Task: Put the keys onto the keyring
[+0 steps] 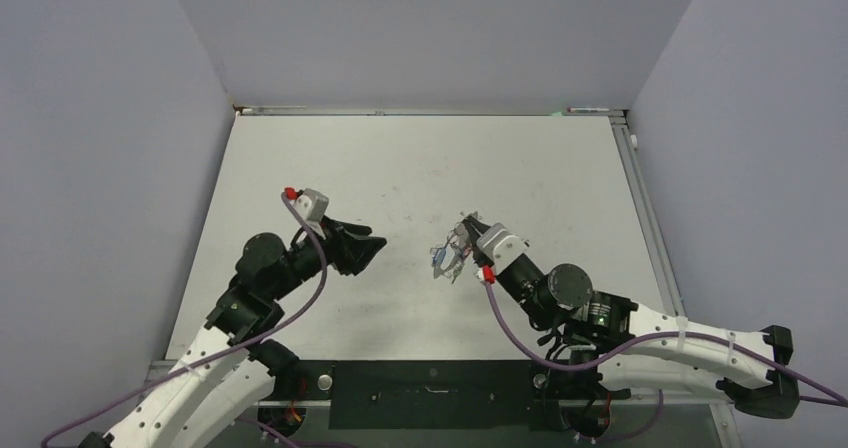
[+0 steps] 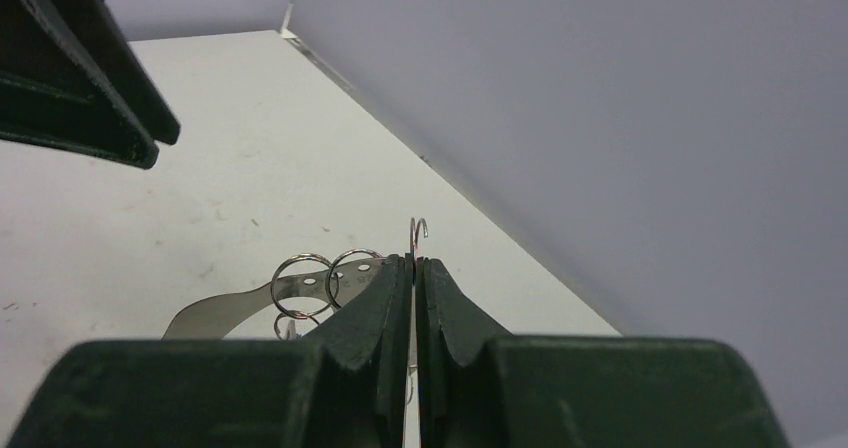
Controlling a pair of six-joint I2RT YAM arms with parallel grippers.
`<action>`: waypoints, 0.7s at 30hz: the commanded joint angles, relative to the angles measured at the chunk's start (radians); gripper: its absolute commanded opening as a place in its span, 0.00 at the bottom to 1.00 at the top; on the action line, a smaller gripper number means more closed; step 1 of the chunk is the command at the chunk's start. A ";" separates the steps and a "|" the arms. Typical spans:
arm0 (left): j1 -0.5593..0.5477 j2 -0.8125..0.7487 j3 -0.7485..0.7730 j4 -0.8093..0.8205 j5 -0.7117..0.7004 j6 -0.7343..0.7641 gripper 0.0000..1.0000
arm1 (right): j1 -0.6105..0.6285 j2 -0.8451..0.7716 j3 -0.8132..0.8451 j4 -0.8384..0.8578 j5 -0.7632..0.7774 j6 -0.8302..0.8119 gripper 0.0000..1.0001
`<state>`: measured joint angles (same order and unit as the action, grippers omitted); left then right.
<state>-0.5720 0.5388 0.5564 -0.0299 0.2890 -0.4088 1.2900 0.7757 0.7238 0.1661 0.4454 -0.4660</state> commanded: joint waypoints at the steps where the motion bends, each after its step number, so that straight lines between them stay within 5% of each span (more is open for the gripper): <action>1: 0.001 0.196 0.081 -0.119 -0.155 -0.171 0.47 | -0.007 -0.043 0.073 -0.008 0.287 0.069 0.05; 16: -0.110 0.856 0.259 0.125 -0.127 0.063 0.58 | -0.016 -0.144 0.192 -0.435 0.438 0.305 0.05; 21: -0.126 1.041 0.378 0.095 -0.108 0.139 0.49 | -0.017 -0.181 0.234 -0.528 0.415 0.359 0.05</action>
<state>-0.6872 1.4925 0.8391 0.0116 0.1532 -0.3668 1.2816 0.6277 0.8852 -0.2935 0.8494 -0.1661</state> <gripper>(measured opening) 0.521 0.056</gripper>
